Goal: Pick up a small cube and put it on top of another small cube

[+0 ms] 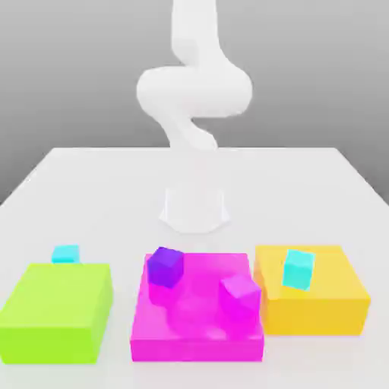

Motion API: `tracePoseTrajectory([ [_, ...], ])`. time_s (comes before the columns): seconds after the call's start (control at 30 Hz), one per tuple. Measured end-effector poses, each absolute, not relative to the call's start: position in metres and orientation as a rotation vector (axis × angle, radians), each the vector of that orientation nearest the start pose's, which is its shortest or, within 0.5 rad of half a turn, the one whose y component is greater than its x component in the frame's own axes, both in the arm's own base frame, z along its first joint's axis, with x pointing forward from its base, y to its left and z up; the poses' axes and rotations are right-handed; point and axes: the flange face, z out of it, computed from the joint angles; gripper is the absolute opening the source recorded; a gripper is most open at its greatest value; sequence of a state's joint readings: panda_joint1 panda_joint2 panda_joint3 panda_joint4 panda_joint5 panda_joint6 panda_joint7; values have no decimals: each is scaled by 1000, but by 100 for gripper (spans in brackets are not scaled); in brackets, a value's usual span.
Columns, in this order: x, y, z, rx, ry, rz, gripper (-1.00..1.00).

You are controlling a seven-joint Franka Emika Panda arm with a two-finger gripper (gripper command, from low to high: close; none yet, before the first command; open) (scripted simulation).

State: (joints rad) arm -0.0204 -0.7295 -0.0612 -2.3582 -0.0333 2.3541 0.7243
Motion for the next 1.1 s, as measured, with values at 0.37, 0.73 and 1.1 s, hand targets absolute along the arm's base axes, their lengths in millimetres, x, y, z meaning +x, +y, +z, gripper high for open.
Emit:
tracePoseTrajectory([
  [0.37,370,-221,392,-2880,1111,-534,0],
  [0.73,203,-283,191,-2949,1084,-20,0],
  [1.1,201,-278,127,-2961,1053,-2,-100],
])
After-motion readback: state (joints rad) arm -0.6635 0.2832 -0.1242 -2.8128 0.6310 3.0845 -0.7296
